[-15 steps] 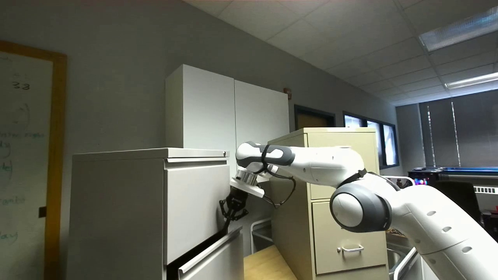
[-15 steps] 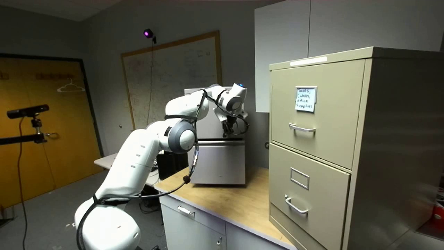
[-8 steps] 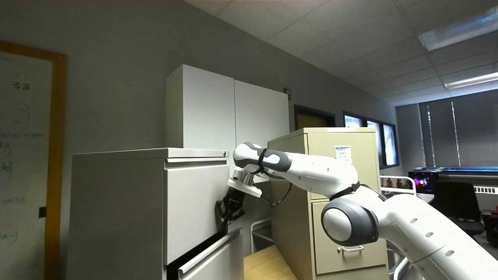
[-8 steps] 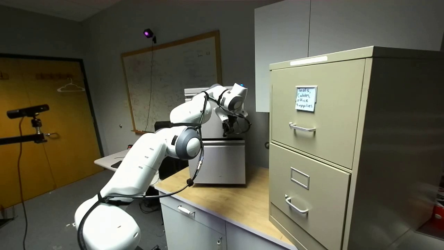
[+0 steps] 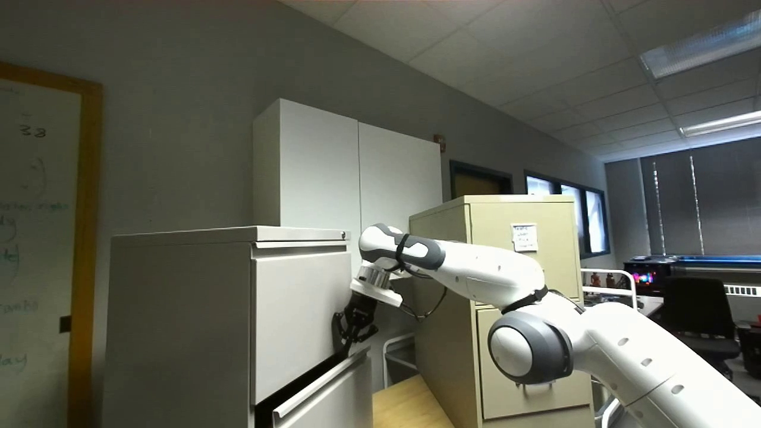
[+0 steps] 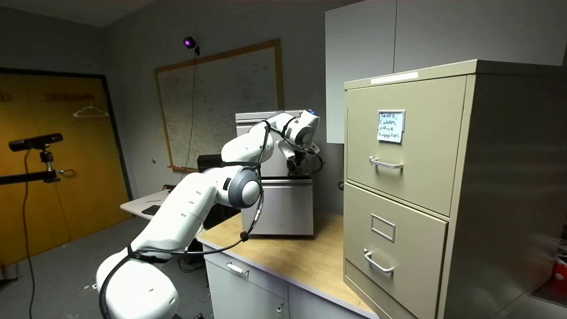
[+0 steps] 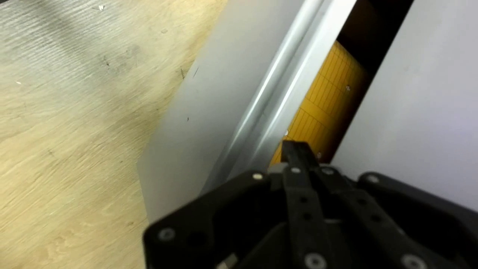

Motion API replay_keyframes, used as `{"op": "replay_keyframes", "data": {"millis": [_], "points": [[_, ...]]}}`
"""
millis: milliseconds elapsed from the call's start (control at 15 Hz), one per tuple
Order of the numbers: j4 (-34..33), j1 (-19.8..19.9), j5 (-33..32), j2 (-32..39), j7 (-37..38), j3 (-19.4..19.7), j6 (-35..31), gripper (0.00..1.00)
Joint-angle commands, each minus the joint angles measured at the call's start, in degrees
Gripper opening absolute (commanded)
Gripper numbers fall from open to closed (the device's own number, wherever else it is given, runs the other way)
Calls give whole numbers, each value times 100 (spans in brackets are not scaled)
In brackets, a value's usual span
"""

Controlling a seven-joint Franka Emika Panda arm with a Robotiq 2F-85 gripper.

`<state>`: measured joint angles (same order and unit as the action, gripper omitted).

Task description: Close the drawer on the left filing cabinet

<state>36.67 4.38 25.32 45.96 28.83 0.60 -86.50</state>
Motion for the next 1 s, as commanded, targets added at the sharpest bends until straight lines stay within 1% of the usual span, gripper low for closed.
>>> {"op": "replay_keyframes", "data": {"millis": [0, 267, 467, 733, 933], "points": [[-241, 106, 46, 28, 284, 40, 74, 0], [-23, 304, -24, -376, 329, 211, -89, 0], [186, 512, 10, -600, 502, 348, 50, 0], [390, 627, 26, -552, 783, 422, 397, 0], [689, 592, 171, -489, 892, 332, 455, 0]]}}
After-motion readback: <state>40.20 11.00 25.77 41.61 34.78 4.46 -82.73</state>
